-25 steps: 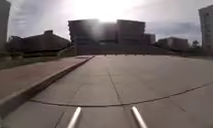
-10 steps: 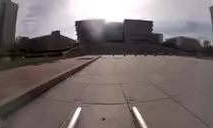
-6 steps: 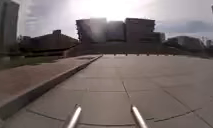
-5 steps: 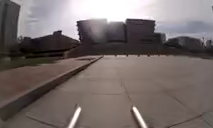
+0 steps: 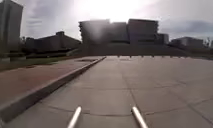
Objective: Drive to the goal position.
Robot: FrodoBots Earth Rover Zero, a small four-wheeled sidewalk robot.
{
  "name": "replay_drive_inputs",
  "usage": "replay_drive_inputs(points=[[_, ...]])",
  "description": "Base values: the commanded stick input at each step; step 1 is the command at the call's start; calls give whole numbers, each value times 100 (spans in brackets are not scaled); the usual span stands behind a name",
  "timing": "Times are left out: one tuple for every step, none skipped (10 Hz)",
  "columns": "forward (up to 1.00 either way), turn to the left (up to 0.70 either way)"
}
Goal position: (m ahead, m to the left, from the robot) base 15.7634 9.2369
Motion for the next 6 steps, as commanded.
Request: replay_drive_inputs(points=[[100, 0], [100, 0], [100, 0], [100, -27], [100, -27], [100, -27]])
